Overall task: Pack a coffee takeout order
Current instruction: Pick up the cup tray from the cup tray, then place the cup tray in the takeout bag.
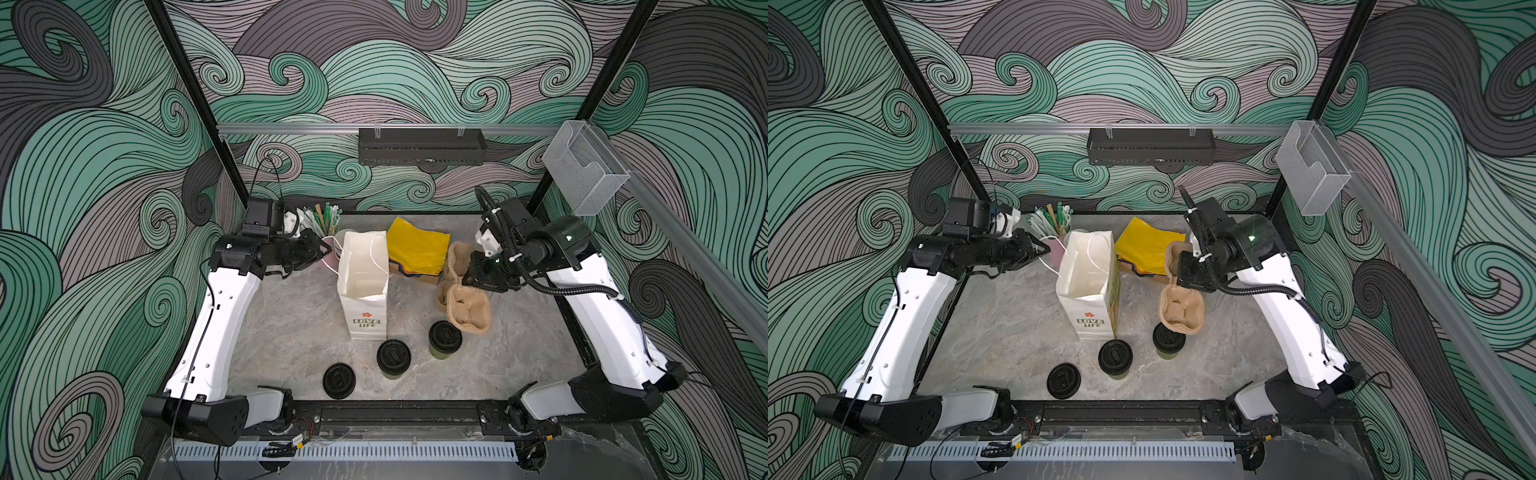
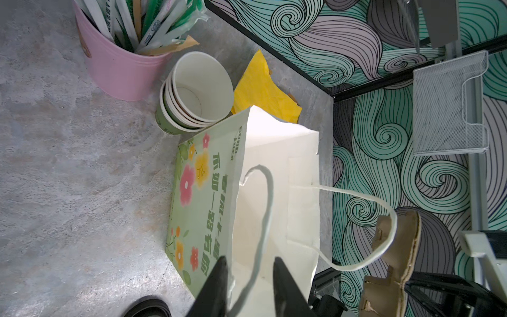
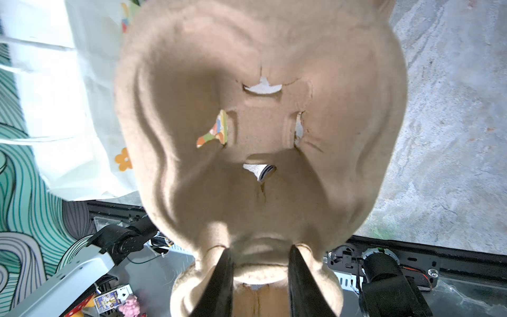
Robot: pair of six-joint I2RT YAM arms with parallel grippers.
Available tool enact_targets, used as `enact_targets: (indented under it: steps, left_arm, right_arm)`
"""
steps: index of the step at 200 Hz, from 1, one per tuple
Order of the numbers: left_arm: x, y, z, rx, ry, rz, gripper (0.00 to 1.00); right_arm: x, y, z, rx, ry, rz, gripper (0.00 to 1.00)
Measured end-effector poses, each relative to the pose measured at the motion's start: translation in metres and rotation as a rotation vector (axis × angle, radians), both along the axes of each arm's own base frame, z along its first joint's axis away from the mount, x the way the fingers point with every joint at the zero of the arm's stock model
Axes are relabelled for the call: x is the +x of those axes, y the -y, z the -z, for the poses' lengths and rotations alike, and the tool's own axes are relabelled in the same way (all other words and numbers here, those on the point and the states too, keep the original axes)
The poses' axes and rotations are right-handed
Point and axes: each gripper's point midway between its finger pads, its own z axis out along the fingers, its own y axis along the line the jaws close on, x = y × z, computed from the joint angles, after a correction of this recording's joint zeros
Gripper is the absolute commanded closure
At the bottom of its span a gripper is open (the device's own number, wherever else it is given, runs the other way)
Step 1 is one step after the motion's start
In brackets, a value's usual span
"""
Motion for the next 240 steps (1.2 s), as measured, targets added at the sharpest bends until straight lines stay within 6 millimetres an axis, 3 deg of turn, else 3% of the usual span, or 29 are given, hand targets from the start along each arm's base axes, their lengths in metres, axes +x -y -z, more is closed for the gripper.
enact_targets:
  steps: [43, 86, 127, 185, 240]
  left_arm:
    - [-0.006, 0.001, 0.006, -0.024, -0.005, -0.012, 0.97]
    - [-0.012, 0.001, 0.005, -0.076, 0.033, -0.046, 1.00]
    - [-0.016, 0.003, 0.008, -0.132, 0.058, -0.073, 1.00]
    - [-0.020, 0.004, 0.011, -0.169, 0.076, -0.092, 1.00]
    - [-0.023, 0.003, 0.009, -0.176, 0.092, -0.095, 1.00]
  right_arm:
    - [-0.010, -0.037, -0.029, 0.078, 0.055, -0.098, 0.71]
    - [-0.018, -0.088, -0.056, 0.163, 0.101, -0.223, 0.71]
    - [-0.027, -0.140, -0.070, 0.246, 0.111, -0.327, 0.71]
    - [-0.032, -0.214, -0.066, 0.363, 0.078, -0.415, 0.71]
    - [-0.001, -0.254, -0.049, 0.398, 0.091, -0.375, 0.71]
